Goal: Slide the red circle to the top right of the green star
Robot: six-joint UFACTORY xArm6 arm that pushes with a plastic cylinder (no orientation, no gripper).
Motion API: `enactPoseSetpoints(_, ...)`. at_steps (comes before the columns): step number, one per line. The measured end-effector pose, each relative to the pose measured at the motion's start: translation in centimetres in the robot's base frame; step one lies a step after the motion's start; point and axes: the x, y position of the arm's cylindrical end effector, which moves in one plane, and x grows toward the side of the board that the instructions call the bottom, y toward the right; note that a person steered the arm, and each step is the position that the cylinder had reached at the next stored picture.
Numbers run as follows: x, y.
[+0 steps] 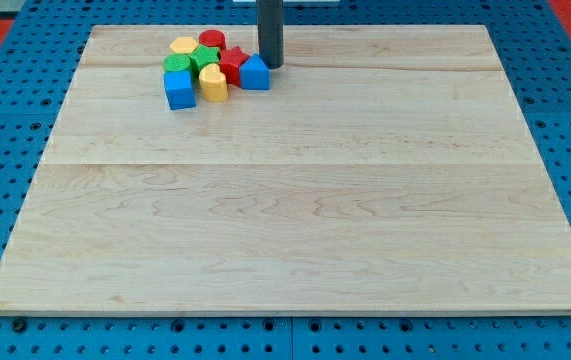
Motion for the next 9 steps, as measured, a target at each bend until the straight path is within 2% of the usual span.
enactPoseSetpoints(1,-0.9,-1.7)
enactPoseSetpoints(3,-1.8,-1.4)
enactPoseSetpoints(4,-5.4,-0.8)
enactPoseSetpoints(5,-7.1,-5.2)
enactPoseSetpoints(6,-5.6,-8.3)
enactPoseSetpoints(7,-4.1,-7.0)
enactPoseSetpoints(8,-4.8,-6.9)
enactPoseSetpoints(9,-7.2,-4.2)
